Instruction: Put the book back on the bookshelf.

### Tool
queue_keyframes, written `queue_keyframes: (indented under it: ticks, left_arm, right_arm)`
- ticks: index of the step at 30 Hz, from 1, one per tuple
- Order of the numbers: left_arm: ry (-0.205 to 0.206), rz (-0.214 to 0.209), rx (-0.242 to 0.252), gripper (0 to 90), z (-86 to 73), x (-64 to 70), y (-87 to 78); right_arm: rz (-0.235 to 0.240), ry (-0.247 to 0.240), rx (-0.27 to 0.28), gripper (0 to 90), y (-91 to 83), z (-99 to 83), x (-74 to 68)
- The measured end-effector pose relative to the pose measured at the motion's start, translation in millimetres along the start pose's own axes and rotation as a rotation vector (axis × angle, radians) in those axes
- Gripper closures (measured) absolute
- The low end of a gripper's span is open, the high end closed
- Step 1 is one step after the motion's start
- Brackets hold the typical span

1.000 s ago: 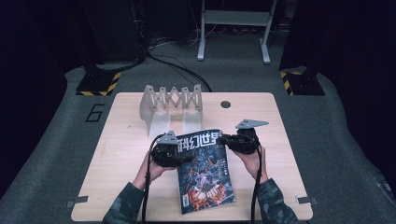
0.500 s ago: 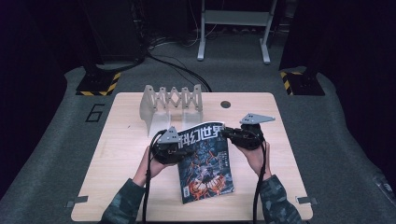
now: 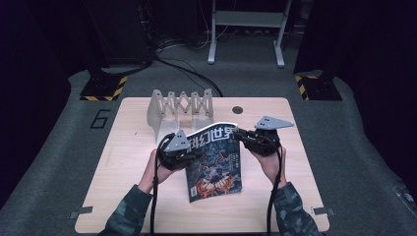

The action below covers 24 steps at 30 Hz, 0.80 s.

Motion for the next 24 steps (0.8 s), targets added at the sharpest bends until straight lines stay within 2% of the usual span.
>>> queue_keyframes:
  ticks: [6,7,14,16,19,24]
  left_arm:
    - [0.035,0.039,0.012,75.4,3.9,0.6,-4.9]
    - [0.034,0.050,0.021,75.7,4.4,1.5,-5.0]
    - [0.114,0.119,0.017,78.9,5.7,3.3,-7.0]
    - [0.110,0.103,0.025,79.1,4.5,2.4,-7.6]
    - [0.111,0.077,0.029,78.5,3.7,0.6,-8.7]
    - [0.073,0.042,0.046,72.7,4.9,-2.9,-11.4]
  right_arm:
    - [-0.006,-0.024,0.043,80.1,-6.4,6.7,-5.6]
    - [-0.005,-0.040,0.052,80.1,-7.1,7.9,-5.6]
    - [-0.012,-0.080,0.083,79.4,-12.6,12.9,-9.6]
    - [-0.008,-0.092,0.086,79.3,-12.8,11.6,-9.7]
    - [-0.007,-0.079,0.080,78.5,-13.4,10.0,-8.2]
    - [0.000,-0.067,0.080,77.8,-13.2,9.7,-6.4]
Point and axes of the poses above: each handheld gripper's, and its own axes: y roughly forward along the jaws, z roughly out of its top, x roughly to its right, the point moved 2 cm from there along y, roughly forward along the jaws, and after that the axes turned 7 degrees about -z, right-handed, at the moved point
